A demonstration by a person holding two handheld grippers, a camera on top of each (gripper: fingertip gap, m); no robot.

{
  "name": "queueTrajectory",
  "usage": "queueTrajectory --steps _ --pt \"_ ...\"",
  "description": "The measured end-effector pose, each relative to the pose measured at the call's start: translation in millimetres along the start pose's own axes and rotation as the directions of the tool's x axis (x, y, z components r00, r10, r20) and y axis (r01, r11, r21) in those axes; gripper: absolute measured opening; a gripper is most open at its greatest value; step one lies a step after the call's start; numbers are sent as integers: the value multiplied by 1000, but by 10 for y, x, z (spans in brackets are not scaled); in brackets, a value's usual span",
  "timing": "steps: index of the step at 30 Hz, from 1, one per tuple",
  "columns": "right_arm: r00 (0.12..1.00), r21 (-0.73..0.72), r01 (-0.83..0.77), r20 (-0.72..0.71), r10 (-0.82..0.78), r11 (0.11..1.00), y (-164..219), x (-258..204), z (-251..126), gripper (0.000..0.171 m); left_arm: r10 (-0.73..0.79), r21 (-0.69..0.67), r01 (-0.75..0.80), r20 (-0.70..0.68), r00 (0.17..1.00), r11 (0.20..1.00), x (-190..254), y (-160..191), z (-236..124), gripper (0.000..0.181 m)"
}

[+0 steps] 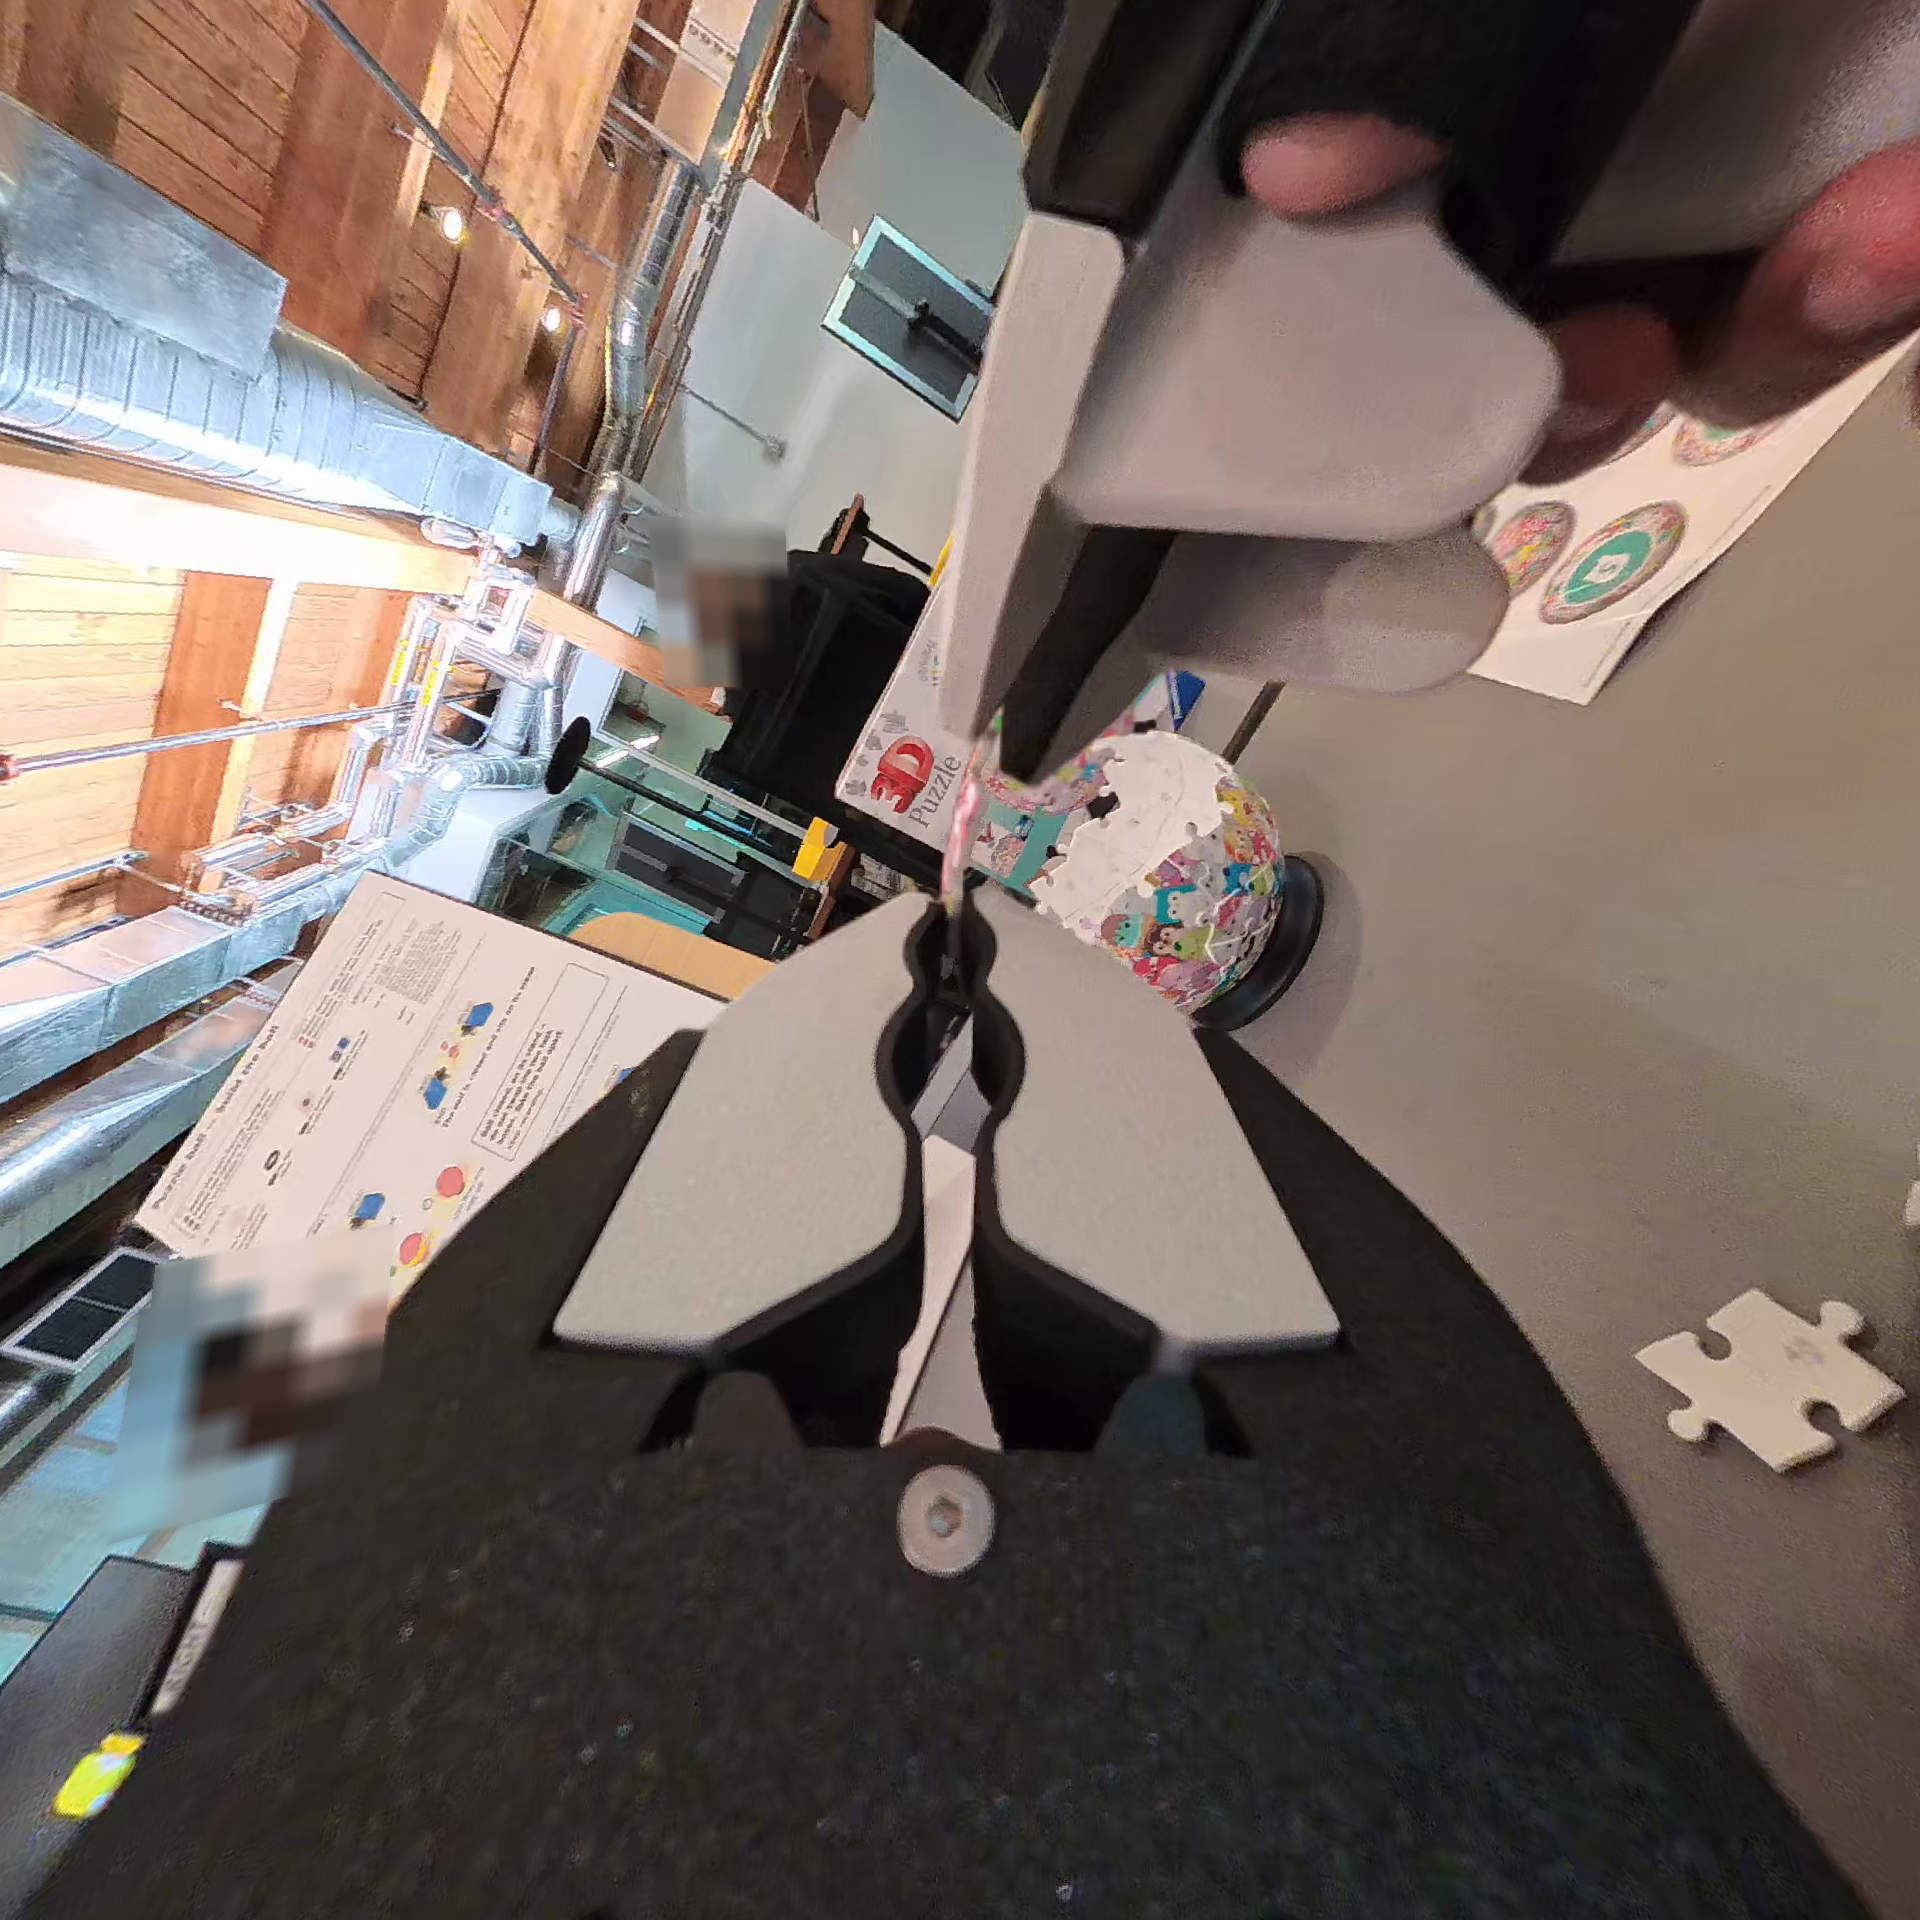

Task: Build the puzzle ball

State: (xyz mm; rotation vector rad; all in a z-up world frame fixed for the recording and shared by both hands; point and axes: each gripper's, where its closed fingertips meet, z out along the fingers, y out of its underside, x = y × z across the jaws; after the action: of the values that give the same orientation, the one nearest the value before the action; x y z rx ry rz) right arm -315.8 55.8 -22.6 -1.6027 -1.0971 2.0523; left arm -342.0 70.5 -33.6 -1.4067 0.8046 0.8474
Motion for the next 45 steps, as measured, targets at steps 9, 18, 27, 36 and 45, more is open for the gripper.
queueTrajectory --steps 9,18,27,36,45 --pt "995 -7 -96 6 96 995 54 156 63 4 62 -36 -61 19 998 997 79 124 65 2" --pt "966 -138 53 -246 -86 989 -13 602 -189 2 -428 -185 387 -371 824 904 476 370 -8 26" --pt "853 -214 244 -416 -314 946 -101 1157 -409 2 -826 -482 673 -377 418 561 227 1588 1067 15" --pt "754 -147 115 -631 -183 982 139 1790 -408 2 -880 -658 596 -427 207 460 628 2145 2167 0" --pt "771 -96 66 -627 -112 993 19 1913 -370 2 -771 -612 508 -611 182 606 888 1800 2644 0"
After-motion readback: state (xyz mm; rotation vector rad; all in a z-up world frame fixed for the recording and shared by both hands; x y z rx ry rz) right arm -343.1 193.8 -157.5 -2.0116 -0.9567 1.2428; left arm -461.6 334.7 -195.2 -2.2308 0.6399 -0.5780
